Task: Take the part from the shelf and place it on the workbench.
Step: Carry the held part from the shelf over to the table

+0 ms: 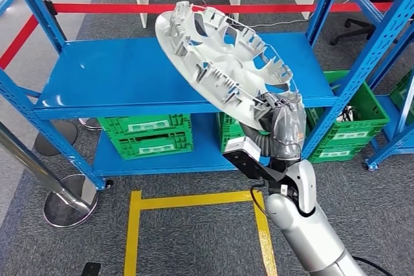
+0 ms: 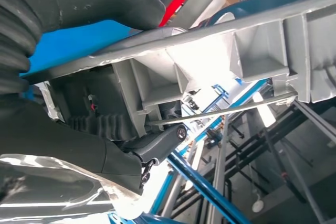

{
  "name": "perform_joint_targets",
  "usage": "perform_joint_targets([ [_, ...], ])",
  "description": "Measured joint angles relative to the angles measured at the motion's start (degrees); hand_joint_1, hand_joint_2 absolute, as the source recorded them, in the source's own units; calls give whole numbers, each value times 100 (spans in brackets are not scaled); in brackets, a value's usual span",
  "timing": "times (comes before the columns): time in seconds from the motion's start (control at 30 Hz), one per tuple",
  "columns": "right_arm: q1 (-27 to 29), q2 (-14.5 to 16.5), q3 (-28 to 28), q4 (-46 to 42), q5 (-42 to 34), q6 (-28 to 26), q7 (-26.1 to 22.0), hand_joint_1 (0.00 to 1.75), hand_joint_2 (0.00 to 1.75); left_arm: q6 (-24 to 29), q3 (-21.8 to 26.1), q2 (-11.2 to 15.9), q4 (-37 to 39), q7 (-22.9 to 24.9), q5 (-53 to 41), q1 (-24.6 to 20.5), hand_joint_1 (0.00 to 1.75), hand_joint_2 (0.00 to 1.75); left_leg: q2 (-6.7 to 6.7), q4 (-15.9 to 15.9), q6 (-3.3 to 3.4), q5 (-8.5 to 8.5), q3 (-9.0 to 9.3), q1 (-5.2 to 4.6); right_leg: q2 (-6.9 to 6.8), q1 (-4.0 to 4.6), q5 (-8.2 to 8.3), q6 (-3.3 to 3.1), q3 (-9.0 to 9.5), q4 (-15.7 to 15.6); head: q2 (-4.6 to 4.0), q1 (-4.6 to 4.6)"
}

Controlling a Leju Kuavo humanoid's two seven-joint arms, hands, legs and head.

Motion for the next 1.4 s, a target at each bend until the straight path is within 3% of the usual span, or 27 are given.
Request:
perform_joint_targets([
  [0.07, -17, -26, 1, -1, -2, 3, -5, 175, 175, 5, 0, -2, 0, -1, 1, -11, 0, 175, 20, -38, 70, 129, -109, 24, 11, -8, -389, 52, -160, 368, 0, 14],
  [0.13, -30, -43, 2, 0, -4, 4, -6, 175, 175, 11, 0, 2, 0, -1, -2, -16, 0, 175, 24, -24, 96, 241, -271, 17, 14, -15, -905, 93, -376, 1110, 0, 25],
  [0.17, -30, -50, 3, 1, -5, 4, -6, 175, 175, 12, 0, -1, 0, -1, -5, -14, 0, 175, 24, -14, 94, 296, -353, 15, 13, -17, -1030, 110, -434, 1433, 0, 24],
  [0.2, -29, -56, 3, 1, -5, 4, -5, 175, 175, 11, 0, -3, 0, -1, -7, -12, 0, 175, 26, -1, 89, 349, -433, 14, 12, -18, -1024, 121, -412, 1595, 0, 24],
  [0.23, -28, -62, 3, 1, -5, 4, -4, 175, 175, 11, 0, -5, 1, -1, -7, -12, 0, 175, 27, 15, 80, 400, -512, 14, 12, -18, -908, 125, -280, 1540, 0, 26],
  [0.3, -36, -72, 4, 0, -7, 4, -3, 175, 175, 10, 0, -9, 1, 1, -7, -14, 0, 175, 25, 53, 46, 484, -641, 13, 10, -20, -647, 112, 257, 862, 0, 26],
  [0.37, -50, -74, 7, -8, -6, 5, -4, 175, 175, 11, 0, -11, 1, 1, -7, -16, 0, 175, 25, 97, -6, 562, -730, -2, 19, -9, -649, 84, 779, 89, 0, 20],
  [0.4, -54, -75, 7, -14, -5, 7, -5, 175, 175, 11, 0, -11, 1, 1, -7, -16, 0, 175, 25, 109, -34, 609, -762, -8, 24, 2, -702, 64, 893, -105, 0, 20],
  [0.5, -53, -79, 7, -23, -5, 10, -5, 175, 175, 11, 0, -2, 2, 0, -7, 1, 0, 175, 16, 134, -122, 662, -854, 1, 14, 0, -630, -72, 813, -162, 0, 20],
  [0.57, -58, -80, 10, -26, -5, 13, -4, 175, 175, 12, 0, 7, 2, 0, -7, 12, 0, 175, 4, 455, -186, 291, -980, 15, -4, -23, -511, -181, 692, -169, 0, 2],
  [0.63, -59, -80, 12, -29, -4, 15, -4, 175, 175, 10, 0, 5, 2, 1, -7, 13, 0, 175, 1, 1179, -235, -278, -1143, 30, -10, -12, -402, -217, 562, -159, 0, -16],
  [0.67, -57, -80, 13, -29, -4, 15, -4, 175, 175, 9, 0, 4, 2, 0, -7, 13, 0, 175, 1, 1536, -247, -444, -1191, 34, -11, -5, -348, -218, 487, -153, 0, -18],
  [0.7, -53, -80, 14, -29, -4, 15, -4, 175, 175, 9, 0, 3, 2, 1, -7, 12, 0, 175, 1, 1759, -246, -475, -1178, 35, -12, 4, -294, -218, 411, -143, 0, -19],
  [0.73, -50, -80, 15, -29, -4, 15, -4, 175, 175, 8, 0, 4, 2, 1, -7, 11, 0, 175, 1, 1789, -233, -388, -1080, 33, -12, 13, -243, -216, 334, -130, 0, -19],
  [0.8, -46, -80, 15, -30, -4, 15, -4, 175, 175, 8, 0, 7, 2, 2, -7, 8, 0, 175, -3, 1245, -164, -91, -615, 19, -6, 33, -156, -203, 205, -104, 0, -20],
  [0.87, -46, -80, 12, -31, -4, 14, -4, 175, 175, 10, 0, 13, 2, 1, -7, -3, 0, 175, -7, 391, -78, -53, -61, -10, -6, 53, -72, -160, 119, -86, 0, -16],
  [0.9, -48, -80, 11, -32, -3, 14, -4, 175, 175, 11, -1, 13, 2, 1, -7, -9, 0, 175, -9, 118, -53, -92, 90, -27, -10, 52, -25, -129, 89, -88, 0, -14],
  [0.93, -49, -80, 11, -32, -3, 13, -4, 175, 175, 12, -1, 12, 2, 0, -7, -12, 0, 175, -9, -30, -36, -125, 153, -44, -15, 46, 28, -94, 66, -97, 0, -14],
  [1.0, -46, -80, 13, -32, -3, 13, -7, 175, 175, 13, -2, -1, 4, 0, -7, -5, 0, 175, 4, -100, -2, -32, 108, -43, -9, 31, 67, -30, 23, -110, 0, -13],
  [1.07, -43, -83, 11, -32, -4, 13, -8, 175, 175, 13, -1, -5, 5, 1, -6, -5, 0, 175, 26, -144, 63, 83, 33, -19, 5, 26, -209, 26, -101, 137, 0, 8],
  [1.13, -41, -84, 8, -32, -5, 13, -8, 175, 175, 12, 0, -1, 6, 1, -5, -12, 0, 175, 35, -131, 101, 175, -87, -16, 9, 13, -729, 69, -328, 839, 0, 29],
  [1.17, -38, -85, 7, -32, -14, 15, -7, 175, 175, 12, 0, -1, 6, 2, -4, -14, 0, 175, 36, -117, 103, 214, -160, -19, 9, 8, -914, 86, -426, 1233, 0, 31],
  [1.2, -35, -94, 6, -32, -59, 26, 9, 175, 175, 15, 0, -1, 6, 1, 8, -11, 0, 175, 37, -99, 101, 251, -233, -20, 9, 5, -966, 99, -463, 1501, 0, 32],
  [1.23, -30, -126, -4, -36, -161, 50, 27, 175, 175, 18, 0, -1, 7, -1, 26, -6, 0, 175, 38, -79, 94, 281, -302, -19, 9, 1, -889, 109, -409, 1581, 0, 32],
  [1.27, -21, -172, -25, -52, -312, 86, 42, 175, 175, 22, 0, -1, 7, -8, 54, 2, 0, 175, 38, -56, 86, 304, -361, -16, 8, -6, -722, 115, -252, 1439, 0, 31],
  [1.33, 5, -323, -112, -115, -654, 180, 21, 175, 175, 25, 1, 7, 7, -37, 101, 29, 0, 175, 32, 2, 58, 340, -452, -14, 5, -14, -467, 118, 292, 707, 0, 32],
  [1.4, 37, -459, -223, -184, -856, 254, -46, 175, 175, 24, 3, 18, 7, -67, 120, 58, 0, 175, 23, 53, 10, 385, -522, -24, 9, 0, -497, 91, 702, 74, 0, 35],
])
